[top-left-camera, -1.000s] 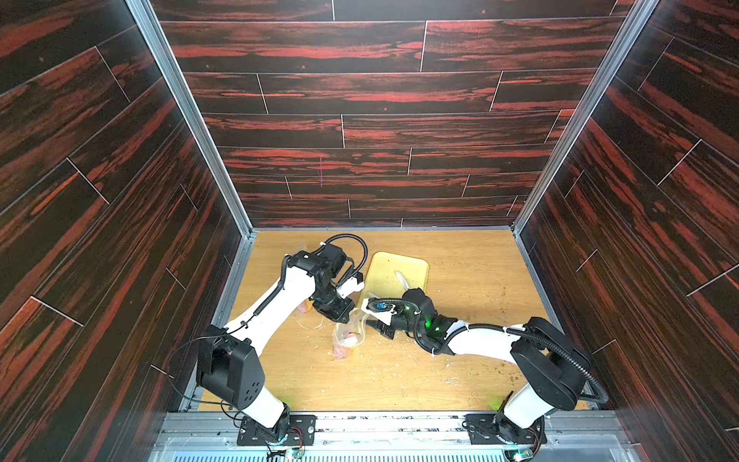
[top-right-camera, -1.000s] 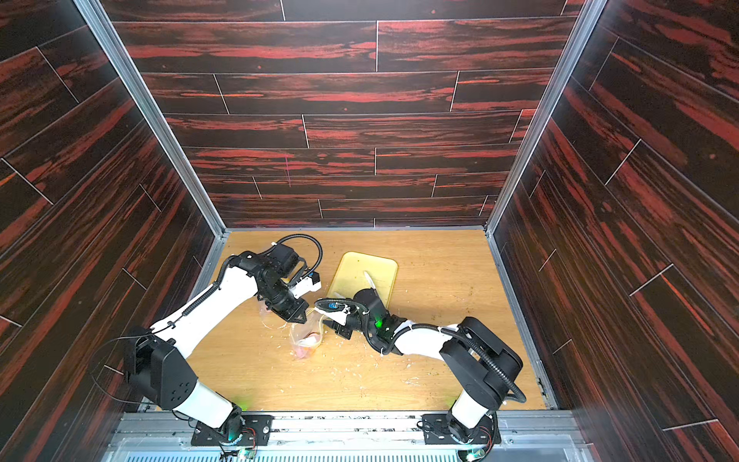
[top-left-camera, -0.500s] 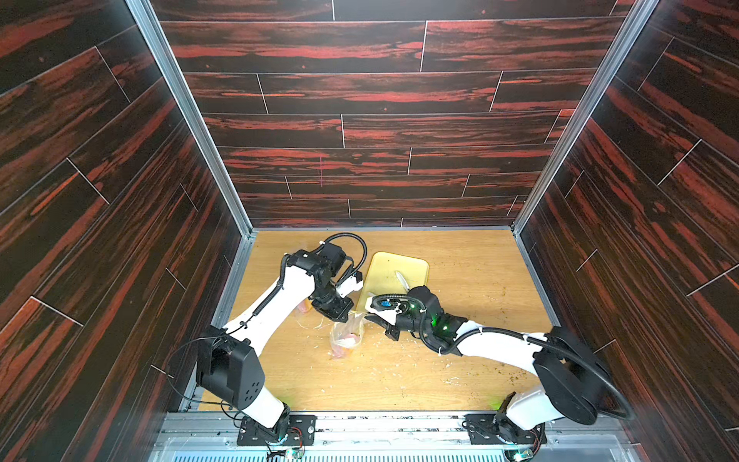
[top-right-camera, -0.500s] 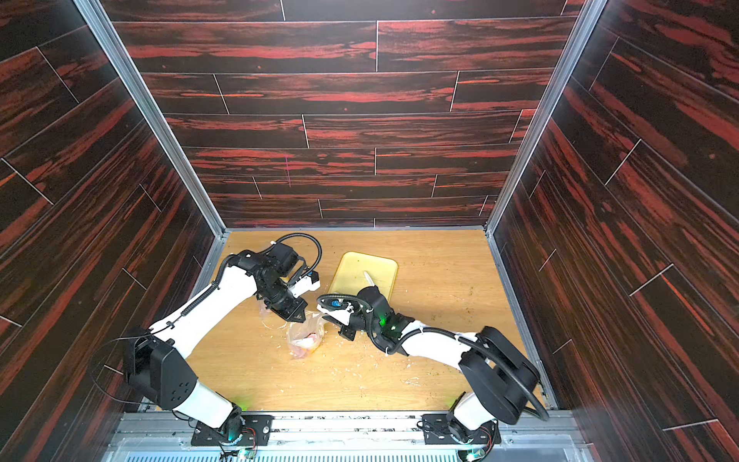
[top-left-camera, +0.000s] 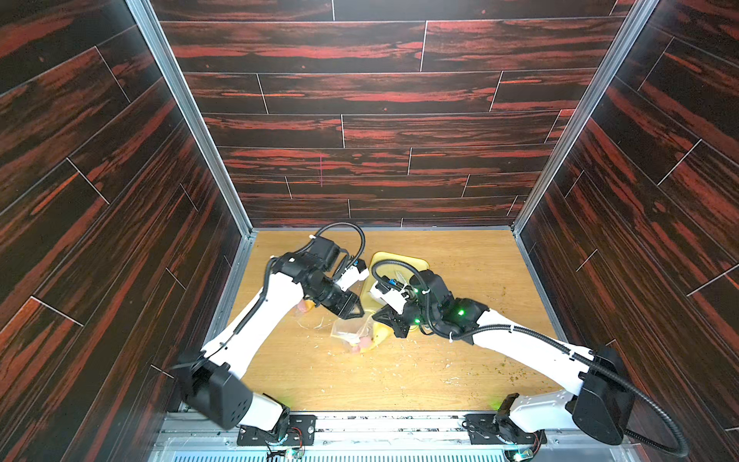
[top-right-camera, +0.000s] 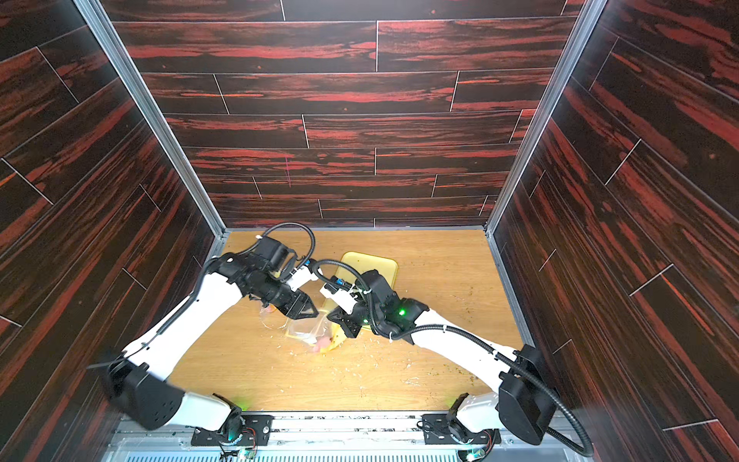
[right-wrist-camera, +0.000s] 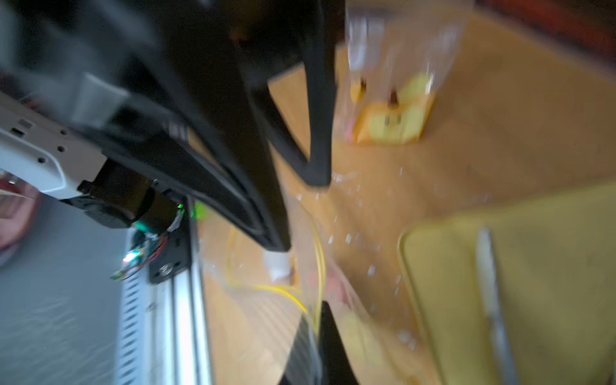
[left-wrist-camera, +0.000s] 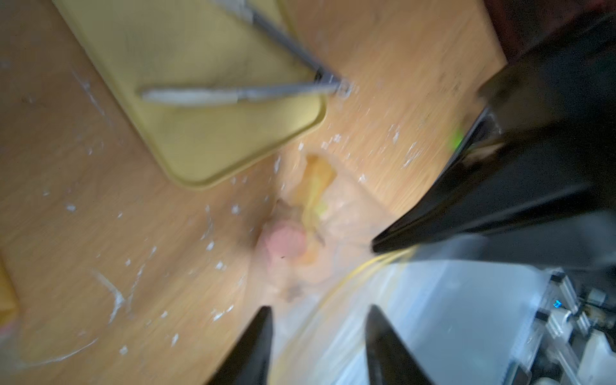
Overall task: Put the cookies into a resealable bag to prevent moisture
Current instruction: Close the ziploc bag at the center of the board.
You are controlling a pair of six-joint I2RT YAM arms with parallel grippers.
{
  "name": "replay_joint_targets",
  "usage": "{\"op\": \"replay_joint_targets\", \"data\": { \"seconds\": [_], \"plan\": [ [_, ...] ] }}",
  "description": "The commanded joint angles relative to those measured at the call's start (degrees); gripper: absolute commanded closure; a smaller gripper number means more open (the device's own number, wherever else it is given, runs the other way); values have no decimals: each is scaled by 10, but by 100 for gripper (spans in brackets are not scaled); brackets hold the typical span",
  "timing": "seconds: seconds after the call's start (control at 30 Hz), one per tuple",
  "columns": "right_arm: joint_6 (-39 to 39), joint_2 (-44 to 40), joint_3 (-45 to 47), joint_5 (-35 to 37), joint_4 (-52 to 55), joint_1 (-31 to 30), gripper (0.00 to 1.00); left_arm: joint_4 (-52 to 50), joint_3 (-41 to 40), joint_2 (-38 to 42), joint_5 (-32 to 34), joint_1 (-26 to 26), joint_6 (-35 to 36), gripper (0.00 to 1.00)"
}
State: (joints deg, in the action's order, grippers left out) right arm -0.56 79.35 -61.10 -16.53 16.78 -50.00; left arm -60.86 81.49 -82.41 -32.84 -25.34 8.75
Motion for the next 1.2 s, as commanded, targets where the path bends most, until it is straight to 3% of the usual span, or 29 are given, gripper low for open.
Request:
{"op": "replay_joint_targets", "data": {
  "seconds": [0.0, 0.2, 0.4, 0.57, 0.77, 0.93, 1.17],
  "plan": [
    [-53, -9, -18, -19, 132, 11, 94, 40, -14, 13, -32, -4, 18, 42],
    [-63, -8, -17, -107, 148, 64, 94, 179, -130, 84, -24, -12, 41, 25],
    [-57, -8, 13, -173, 134, 130, 95, 194, -183, 138, 69, -12, 49, 22],
    [-47, 8, 29, -194, 123, 166, 95, 223, -236, 170, 28, -12, 26, 21],
    [-39, 16, 48, -213, 108, 206, 95, 240, -277, 162, 35, -12, 35, 21],
    [-30, 21, 49, -221, 104, 212, 95, 329, -283, 135, 22, -13, 12, 22],
    [-33, 25, 60, -231, 83, 219, 95, 341, -246, 64, 16, -16, 11, 38]
  ]
}}
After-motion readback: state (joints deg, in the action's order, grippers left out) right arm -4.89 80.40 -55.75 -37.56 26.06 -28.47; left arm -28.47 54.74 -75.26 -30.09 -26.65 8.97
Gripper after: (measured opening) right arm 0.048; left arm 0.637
